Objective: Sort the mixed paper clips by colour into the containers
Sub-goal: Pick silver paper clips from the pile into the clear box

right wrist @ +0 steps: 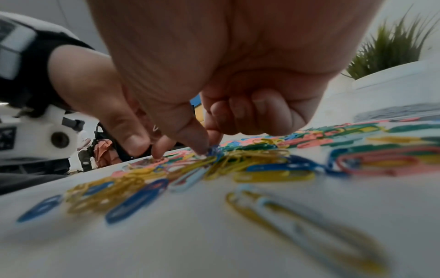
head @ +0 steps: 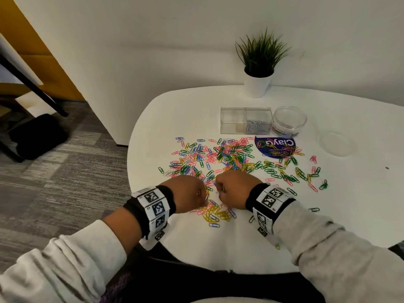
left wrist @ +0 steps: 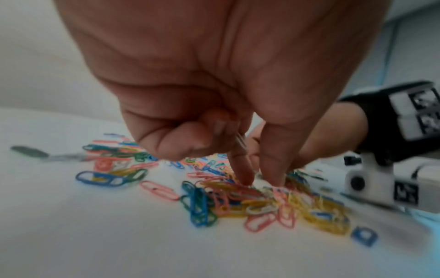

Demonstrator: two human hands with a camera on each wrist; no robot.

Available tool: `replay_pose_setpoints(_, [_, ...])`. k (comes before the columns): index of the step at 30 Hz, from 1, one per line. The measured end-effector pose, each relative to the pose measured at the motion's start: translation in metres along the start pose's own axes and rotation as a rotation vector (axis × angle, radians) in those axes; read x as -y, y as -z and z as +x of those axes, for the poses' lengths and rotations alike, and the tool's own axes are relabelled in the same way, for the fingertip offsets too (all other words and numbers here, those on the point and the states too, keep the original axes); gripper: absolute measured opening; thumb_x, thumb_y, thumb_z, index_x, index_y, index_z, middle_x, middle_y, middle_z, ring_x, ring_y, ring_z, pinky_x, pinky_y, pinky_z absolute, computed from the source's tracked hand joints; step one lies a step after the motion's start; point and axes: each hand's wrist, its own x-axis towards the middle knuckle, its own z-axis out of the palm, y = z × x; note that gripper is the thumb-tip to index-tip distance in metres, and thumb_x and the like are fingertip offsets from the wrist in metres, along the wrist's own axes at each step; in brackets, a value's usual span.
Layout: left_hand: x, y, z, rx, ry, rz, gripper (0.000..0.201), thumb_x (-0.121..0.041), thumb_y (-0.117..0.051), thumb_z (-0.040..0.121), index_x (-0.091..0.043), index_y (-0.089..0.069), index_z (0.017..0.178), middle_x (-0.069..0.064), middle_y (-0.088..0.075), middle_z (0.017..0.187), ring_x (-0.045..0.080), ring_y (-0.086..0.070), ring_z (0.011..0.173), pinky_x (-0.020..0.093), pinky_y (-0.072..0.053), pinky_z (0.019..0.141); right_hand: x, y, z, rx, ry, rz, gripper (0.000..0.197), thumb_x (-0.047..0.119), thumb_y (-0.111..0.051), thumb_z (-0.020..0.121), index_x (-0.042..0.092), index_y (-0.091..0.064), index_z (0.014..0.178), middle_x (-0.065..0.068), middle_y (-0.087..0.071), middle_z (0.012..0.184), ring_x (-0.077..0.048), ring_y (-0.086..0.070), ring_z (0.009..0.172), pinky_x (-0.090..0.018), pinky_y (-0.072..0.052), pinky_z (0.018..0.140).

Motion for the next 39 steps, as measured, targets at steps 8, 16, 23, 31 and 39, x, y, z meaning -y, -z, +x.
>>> replay_pose_setpoints(8, [0.000, 0.000, -0.001, -0.066, -0.014, 0.087, 0.017, -0.026, -0.051, 0.089, -0.025, -0.068, 0.091, -0.007, -0.067, 0.086, 0.017, -0.062, 0.082, 0.032, -0.054, 0.074, -0.019, 0.013, -0.013, -0.256, -0.121, 0.653, 0.013, 0.012, -0.066, 0.086, 0.021, -0.062, 0.076, 0.013, -0.052, 0.057, 0.001, -0.045, 0.049, -0.016, -0.040, 0.054])
replay_pose_setpoints(16, [0.019, 0.015, 0.001, -0.062, 0.145, -0.736, 0.012, -0.017, -0.064, 0.093, -0.014, -0.068, 0.082, -0.005, -0.057, 0.060, 0.011, -0.051, 0.054, 0.023, -0.041, 0.054, -0.046, 0.017, -0.025, -0.196, -0.272, 1.666, 0.019, 0.006, -0.057, 0.093, 0.015, -0.048, 0.079, 0.001, -0.036, 0.061, -0.012, -0.029, 0.049, -0.025, -0.021, 0.045])
replay_pose_setpoints(23, [0.011, 0.020, -0.006, 0.034, 0.188, -1.438, 0.012, -0.001, -0.058, 0.094, -0.005, -0.063, 0.084, 0.018, -0.069, 0.083, 0.031, -0.071, 0.080, 0.031, -0.060, 0.065, -0.048, 0.011, -0.030, -0.125, -0.288, 1.832, 0.015, 0.011, -0.058, 0.090, 0.017, -0.049, 0.080, -0.005, -0.051, 0.070, -0.013, -0.039, 0.053, -0.023, -0.028, 0.044])
replay_pose_setpoints(31, [0.011, 0.022, 0.004, -0.004, 0.175, -1.680, 0.018, 0.002, -0.053, 0.093, -0.004, -0.065, 0.104, 0.016, -0.067, 0.091, 0.027, -0.072, 0.079, 0.028, -0.060, 0.064, -0.058, 0.038, -0.014, -0.269, -0.305, 1.655, 0.022, -0.007, -0.042, 0.094, 0.006, -0.057, 0.103, -0.014, -0.062, 0.078, -0.016, -0.052, 0.055, -0.025, -0.041, 0.046])
replay_pose_setpoints(39, [0.008, 0.048, 0.025, -0.066, 0.152, -1.761, 0.020, -0.003, -0.050, 0.081, -0.011, -0.059, 0.098, 0.006, -0.054, 0.074, 0.014, -0.043, 0.055, 0.021, -0.035, 0.043, -0.095, 0.140, 0.045, -0.602, -0.340, 1.018, 0.030, -0.003, -0.037, 0.090, 0.012, -0.060, 0.078, -0.006, -0.059, 0.075, -0.017, -0.051, 0.063, -0.027, -0.040, 0.053])
